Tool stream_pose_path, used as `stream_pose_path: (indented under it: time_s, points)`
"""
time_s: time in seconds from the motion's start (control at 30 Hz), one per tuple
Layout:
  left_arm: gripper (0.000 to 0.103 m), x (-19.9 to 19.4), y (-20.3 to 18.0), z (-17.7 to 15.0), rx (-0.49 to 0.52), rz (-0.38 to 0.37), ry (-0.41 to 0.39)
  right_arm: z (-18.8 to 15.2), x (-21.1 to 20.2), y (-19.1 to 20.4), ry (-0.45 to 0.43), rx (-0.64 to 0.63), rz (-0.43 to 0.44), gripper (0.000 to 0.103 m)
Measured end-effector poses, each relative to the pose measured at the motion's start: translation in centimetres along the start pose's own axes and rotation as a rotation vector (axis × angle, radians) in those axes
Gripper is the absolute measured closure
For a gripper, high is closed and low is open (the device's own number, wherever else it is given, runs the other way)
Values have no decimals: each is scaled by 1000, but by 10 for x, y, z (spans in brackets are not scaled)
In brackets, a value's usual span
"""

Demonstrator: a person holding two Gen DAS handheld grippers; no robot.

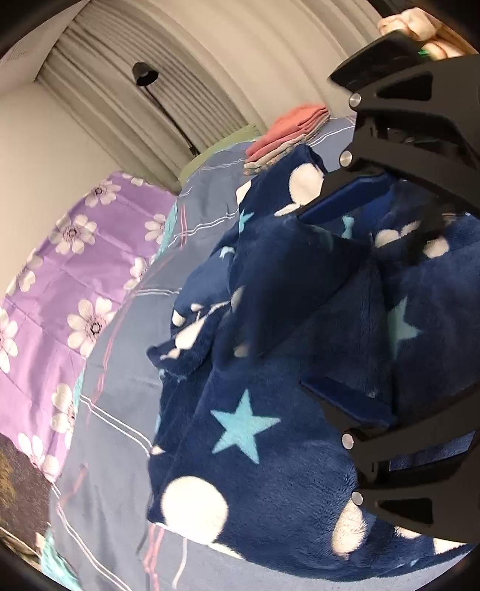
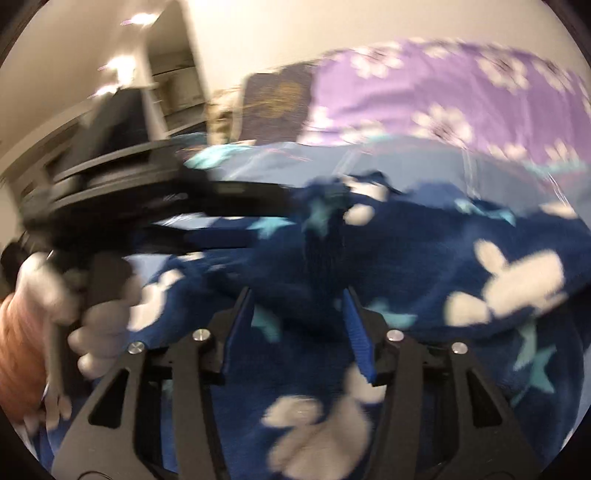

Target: Fold small clothes

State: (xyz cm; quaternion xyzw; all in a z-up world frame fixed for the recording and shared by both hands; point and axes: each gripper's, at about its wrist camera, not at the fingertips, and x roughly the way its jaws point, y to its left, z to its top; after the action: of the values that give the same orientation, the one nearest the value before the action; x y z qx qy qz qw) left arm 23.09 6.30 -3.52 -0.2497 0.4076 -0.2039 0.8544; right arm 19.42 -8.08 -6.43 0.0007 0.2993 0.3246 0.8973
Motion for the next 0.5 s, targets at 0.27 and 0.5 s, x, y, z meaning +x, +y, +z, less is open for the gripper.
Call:
stream_pose_path:
  time_s: [0.27, 0.5]
  points:
    - [20, 17, 28, -4, -115, 16, 42, -2, 11, 5, 60, -54, 2, 51]
    - [92, 13, -6, 14, 29, 38, 29, 1, -12, -14, -4, 25, 14, 46]
